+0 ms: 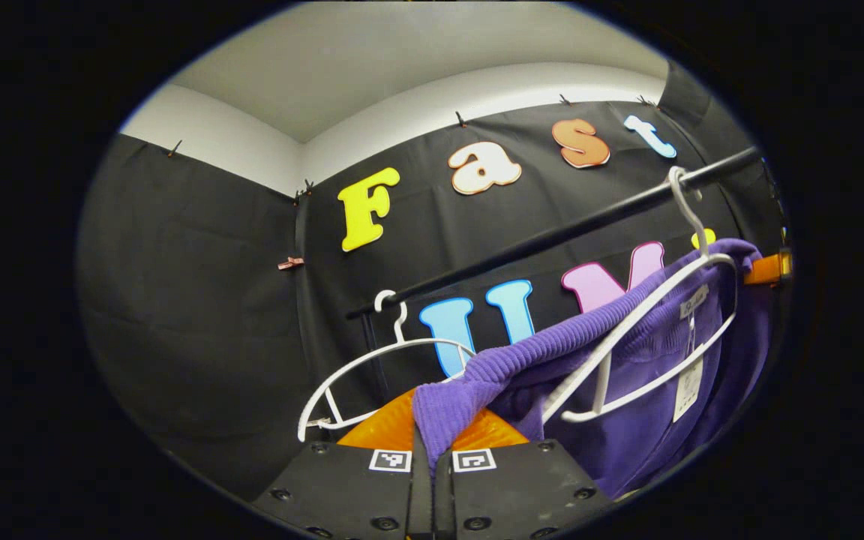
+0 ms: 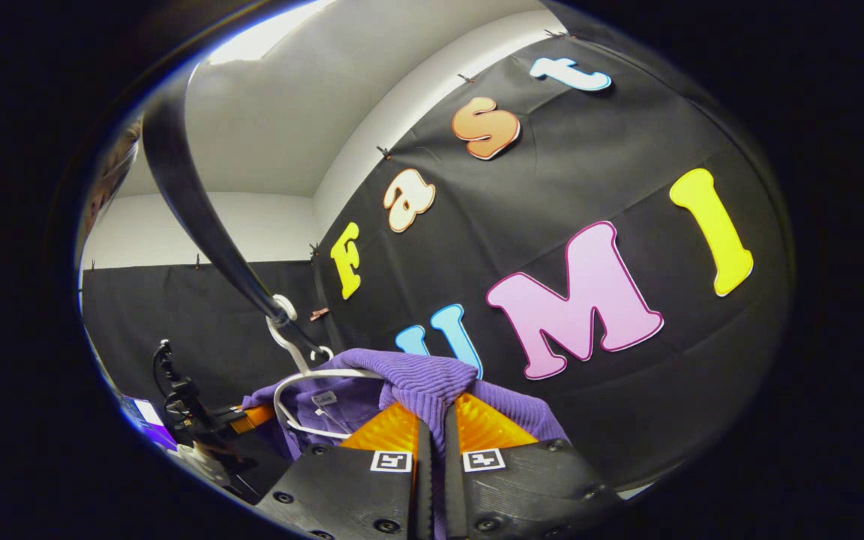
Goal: Grasp the clothes on the hanger with both hands and then place them into the laundry hamper below.
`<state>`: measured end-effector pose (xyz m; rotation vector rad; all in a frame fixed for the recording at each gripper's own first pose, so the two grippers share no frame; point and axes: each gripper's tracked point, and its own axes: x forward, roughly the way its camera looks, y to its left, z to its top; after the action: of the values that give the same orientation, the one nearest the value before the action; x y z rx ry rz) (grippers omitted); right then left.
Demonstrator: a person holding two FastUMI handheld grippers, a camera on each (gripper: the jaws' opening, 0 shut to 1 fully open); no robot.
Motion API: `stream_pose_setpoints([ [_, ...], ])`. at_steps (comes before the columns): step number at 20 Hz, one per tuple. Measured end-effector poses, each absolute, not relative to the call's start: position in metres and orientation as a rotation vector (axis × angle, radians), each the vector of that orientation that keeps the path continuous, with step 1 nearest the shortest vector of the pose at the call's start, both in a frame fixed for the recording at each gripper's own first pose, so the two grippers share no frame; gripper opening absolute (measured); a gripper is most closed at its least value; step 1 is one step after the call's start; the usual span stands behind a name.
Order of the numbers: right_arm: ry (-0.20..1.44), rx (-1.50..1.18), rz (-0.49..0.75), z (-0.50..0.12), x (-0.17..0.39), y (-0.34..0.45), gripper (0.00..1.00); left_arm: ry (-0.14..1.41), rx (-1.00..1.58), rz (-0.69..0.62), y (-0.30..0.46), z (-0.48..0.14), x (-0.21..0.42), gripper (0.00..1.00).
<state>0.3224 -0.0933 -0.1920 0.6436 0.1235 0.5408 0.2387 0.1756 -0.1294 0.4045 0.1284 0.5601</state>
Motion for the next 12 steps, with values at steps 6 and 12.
stream_pose_setpoints([
  [6, 0.118, 0.631, 0.534, -0.197, 0.329, -0.096, 0.1, 0.24, 0.254, 0.521, 0.175, -0.206, 0.245, 0.06],
  [12, 0.131, 0.644, 0.506, -0.211, 0.337, -0.106, 0.1, 0.338, 0.171, 0.44, 0.127, -0.273, 0.241, 0.06],
])
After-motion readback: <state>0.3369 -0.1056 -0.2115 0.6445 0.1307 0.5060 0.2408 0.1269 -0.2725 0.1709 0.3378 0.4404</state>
